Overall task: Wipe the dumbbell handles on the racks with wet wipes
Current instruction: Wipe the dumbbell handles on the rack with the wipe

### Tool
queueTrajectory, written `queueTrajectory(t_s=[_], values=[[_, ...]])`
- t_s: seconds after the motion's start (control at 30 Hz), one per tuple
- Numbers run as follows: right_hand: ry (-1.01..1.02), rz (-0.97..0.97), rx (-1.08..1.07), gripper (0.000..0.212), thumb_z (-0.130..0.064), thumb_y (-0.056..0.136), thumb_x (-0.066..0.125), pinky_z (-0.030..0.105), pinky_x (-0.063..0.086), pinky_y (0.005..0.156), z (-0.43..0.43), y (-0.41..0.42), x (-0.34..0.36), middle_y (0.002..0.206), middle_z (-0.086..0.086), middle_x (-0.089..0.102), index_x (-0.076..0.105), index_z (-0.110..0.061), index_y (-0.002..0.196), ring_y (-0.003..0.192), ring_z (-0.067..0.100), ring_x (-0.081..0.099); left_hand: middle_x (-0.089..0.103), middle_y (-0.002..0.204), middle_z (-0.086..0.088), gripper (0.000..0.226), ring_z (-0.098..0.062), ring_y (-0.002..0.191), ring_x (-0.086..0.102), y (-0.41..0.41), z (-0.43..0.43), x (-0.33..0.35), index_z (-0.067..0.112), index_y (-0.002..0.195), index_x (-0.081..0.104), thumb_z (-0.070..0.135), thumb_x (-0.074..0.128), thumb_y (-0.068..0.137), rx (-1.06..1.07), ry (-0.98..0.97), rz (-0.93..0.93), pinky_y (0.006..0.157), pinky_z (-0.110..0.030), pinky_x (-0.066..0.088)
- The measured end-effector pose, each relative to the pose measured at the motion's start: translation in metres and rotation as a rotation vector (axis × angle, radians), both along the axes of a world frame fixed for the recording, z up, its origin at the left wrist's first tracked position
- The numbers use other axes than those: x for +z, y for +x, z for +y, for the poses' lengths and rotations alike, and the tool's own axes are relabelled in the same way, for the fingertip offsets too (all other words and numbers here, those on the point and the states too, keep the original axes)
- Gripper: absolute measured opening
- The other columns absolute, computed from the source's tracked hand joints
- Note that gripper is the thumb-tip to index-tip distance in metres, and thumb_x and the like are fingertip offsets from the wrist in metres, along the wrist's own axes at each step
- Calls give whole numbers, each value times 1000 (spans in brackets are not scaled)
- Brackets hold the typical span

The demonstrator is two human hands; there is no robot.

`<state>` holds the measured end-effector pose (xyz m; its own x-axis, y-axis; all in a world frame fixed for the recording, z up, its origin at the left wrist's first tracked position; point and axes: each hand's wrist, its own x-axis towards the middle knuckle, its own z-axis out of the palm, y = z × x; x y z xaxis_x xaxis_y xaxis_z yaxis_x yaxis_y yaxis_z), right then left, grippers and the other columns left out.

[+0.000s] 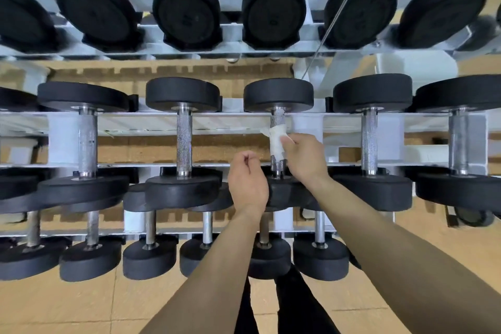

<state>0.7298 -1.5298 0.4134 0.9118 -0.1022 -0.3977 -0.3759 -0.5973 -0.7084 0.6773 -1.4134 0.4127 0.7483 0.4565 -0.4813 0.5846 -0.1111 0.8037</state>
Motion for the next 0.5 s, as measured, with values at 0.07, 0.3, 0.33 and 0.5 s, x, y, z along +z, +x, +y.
queueTrajectory(t_s=[0.07, 0.3, 0.33, 0.5], values=[[-28, -75, -47, 34, -14, 103, 52, 33, 39, 65, -2, -3, 4, 70, 4, 61, 67, -3, 74, 68, 21, 54, 67, 100, 6, 14, -14, 95, 60, 1, 4, 9, 23, 98, 63, 20, 50, 101, 8, -22, 19, 87, -25, 42], [107, -198, -118, 21, -24, 103, 55, 46, 62, 72, -16, -7, 43, 87, -9, 67, 69, -14, 91, 84, 20, 70, 66, 106, 13, 20, 1, 100, 60, 10, 17, 30, 20, 117, 67, 18, 59, 100, -71, -133, -48, 92, -12, 45], [158, -173, -126, 19, -20, 103, 56, 42, 63, 68, -19, -13, 49, 88, -8, 68, 69, -16, 89, 84, 20, 71, 66, 113, 11, 25, -1, 106, 60, 13, 17, 35, 20, 123, 65, 15, 58, 100, -118, -189, -47, 88, -5, 42], [389, -119, -120, 25, -10, 103, 54, 33, 61, 67, -25, -27, 91, 84, -3, 73, 70, -18, 86, 83, 18, 71, 57, 138, 14, 61, -4, 127, 50, 16, 14, 52, 32, 138, 54, 8, 74, 86, -596, -300, -73, 102, -15, 40]])
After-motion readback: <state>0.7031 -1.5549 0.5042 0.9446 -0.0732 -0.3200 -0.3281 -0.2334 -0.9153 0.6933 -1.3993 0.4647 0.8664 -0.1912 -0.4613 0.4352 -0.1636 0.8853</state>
